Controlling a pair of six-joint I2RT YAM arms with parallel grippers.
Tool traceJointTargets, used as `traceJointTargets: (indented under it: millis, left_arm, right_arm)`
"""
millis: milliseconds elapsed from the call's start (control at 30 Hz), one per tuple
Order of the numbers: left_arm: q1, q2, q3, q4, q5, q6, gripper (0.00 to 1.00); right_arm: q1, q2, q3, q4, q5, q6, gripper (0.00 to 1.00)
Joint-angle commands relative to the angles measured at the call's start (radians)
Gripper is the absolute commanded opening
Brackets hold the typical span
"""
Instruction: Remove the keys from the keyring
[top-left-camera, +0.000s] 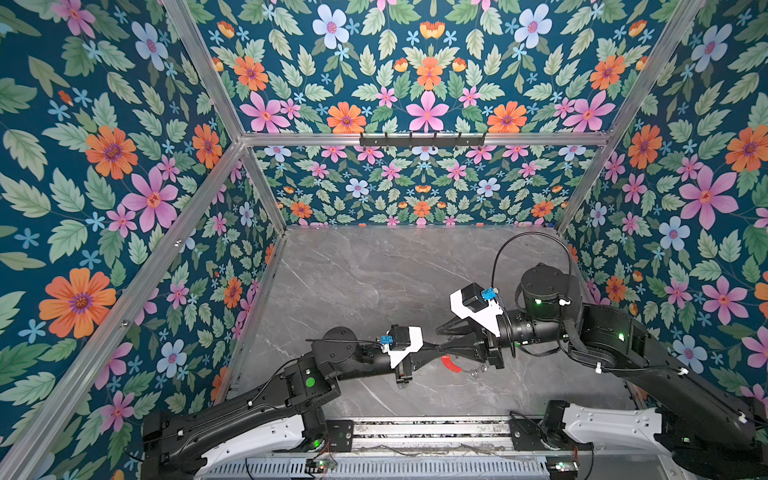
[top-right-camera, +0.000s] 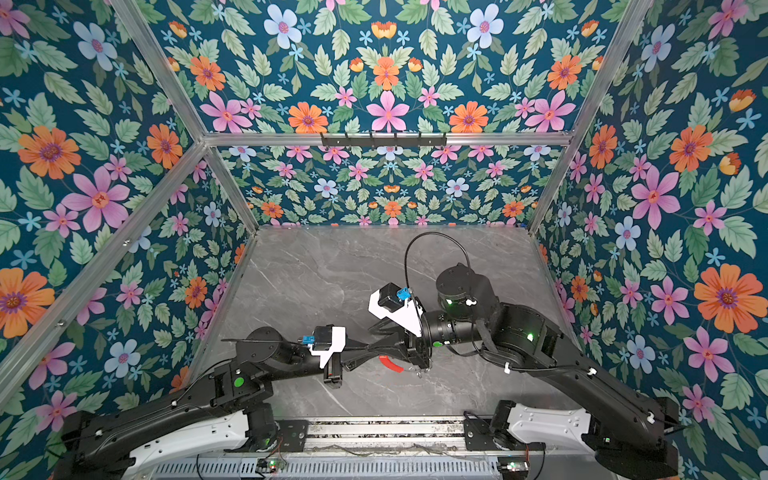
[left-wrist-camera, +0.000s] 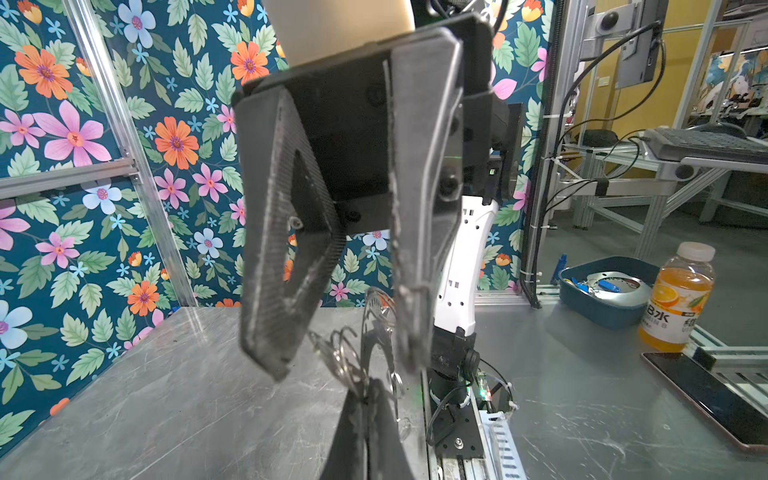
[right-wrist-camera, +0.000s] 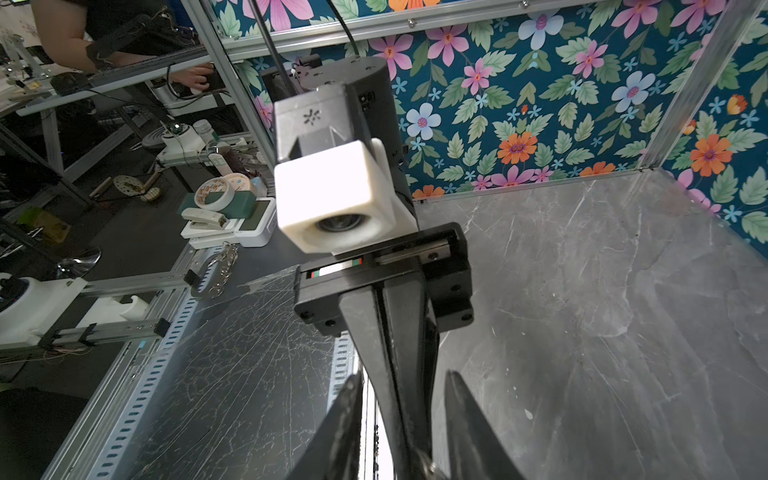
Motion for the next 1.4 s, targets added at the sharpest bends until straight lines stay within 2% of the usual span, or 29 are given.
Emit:
traceJointTargets:
  millis: [0,133,333,633,833,1100,1233,1367]
  left_arm:
    - [0.001,-0.011,-0.008,0.058,-0.014,-0.014,0.00]
    - [0.002,-0.016,-0.017,0.071,-0.012,-0.020,0.00]
    - [0.002,-0.022,-0.022,0.084,-0.014,-0.026,0.00]
    - [0.000,-0.038,-0.039,0.098,-0.030,-0.032,0.00]
    - [0.002,-0.036,-0.025,0.064,0.007,-0.026,0.00]
    - [0.001,-0.034,0.015,-0.020,0.024,0.000,0.00]
    - [0.002,-0.022,0.046,-0.071,0.023,0.011,0.00]
    - [0.002,0.009,0.100,-0.159,0.019,0.015,0.00]
  right_arm:
    - [0.000,-0.016,0.005,0.041,0.033,0.026,0.39]
    - [-0.017,-0.046,-0.020,0.022,0.026,0.041,0.43]
    - [-0.140,-0.100,-0.107,0.073,-0.175,0.146,0.45]
    - [-0.143,-0.136,-0.154,0.033,-0.189,0.166,0.47]
    - [-0.146,-0.171,-0.190,0.053,-0.126,0.174,0.47]
    - [-0.155,-0.256,-0.260,0.097,0.028,0.200,0.44]
    - [-0.155,-0.296,-0.297,0.123,0.064,0.207,0.43]
    - [-0.155,-0.317,-0.318,0.132,0.032,0.203,0.43]
